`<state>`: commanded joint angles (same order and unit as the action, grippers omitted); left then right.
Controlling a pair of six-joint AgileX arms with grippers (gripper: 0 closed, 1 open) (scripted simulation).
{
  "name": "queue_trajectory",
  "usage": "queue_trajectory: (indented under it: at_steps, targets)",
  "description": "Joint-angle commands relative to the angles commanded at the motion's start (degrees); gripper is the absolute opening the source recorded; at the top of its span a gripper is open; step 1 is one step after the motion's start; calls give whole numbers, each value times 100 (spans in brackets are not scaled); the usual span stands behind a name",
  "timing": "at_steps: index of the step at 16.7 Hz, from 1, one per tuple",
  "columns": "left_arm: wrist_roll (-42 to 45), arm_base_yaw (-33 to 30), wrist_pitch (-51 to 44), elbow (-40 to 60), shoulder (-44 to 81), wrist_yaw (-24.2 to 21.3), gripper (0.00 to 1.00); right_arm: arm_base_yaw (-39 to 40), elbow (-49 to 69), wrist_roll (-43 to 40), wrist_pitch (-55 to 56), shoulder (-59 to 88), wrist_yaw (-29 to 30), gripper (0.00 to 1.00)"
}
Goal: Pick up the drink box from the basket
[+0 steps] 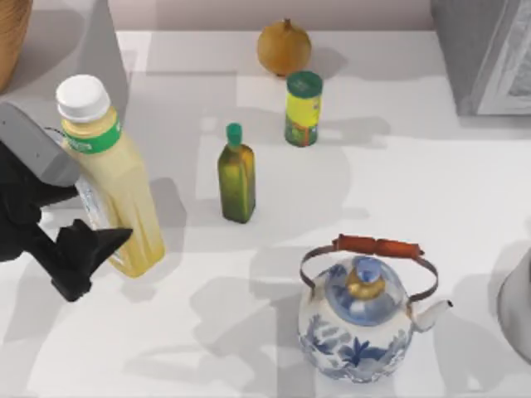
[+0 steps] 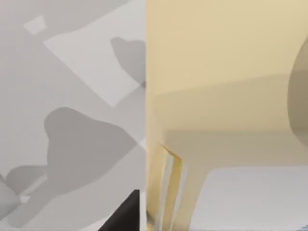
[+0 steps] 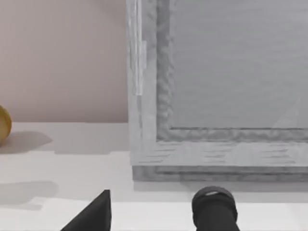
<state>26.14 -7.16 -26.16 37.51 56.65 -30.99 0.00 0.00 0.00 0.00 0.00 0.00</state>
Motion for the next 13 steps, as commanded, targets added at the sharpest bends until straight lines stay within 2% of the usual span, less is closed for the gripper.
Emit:
queue_trajectory:
  at_steps: [5,13]
  targets:
    - [-64,-37,190,-99,122,49,0,0,0,0,0,0,0,100]
    - [-444,-578,1830,-548,1077,418,0,0,0,0,0,0,0,100]
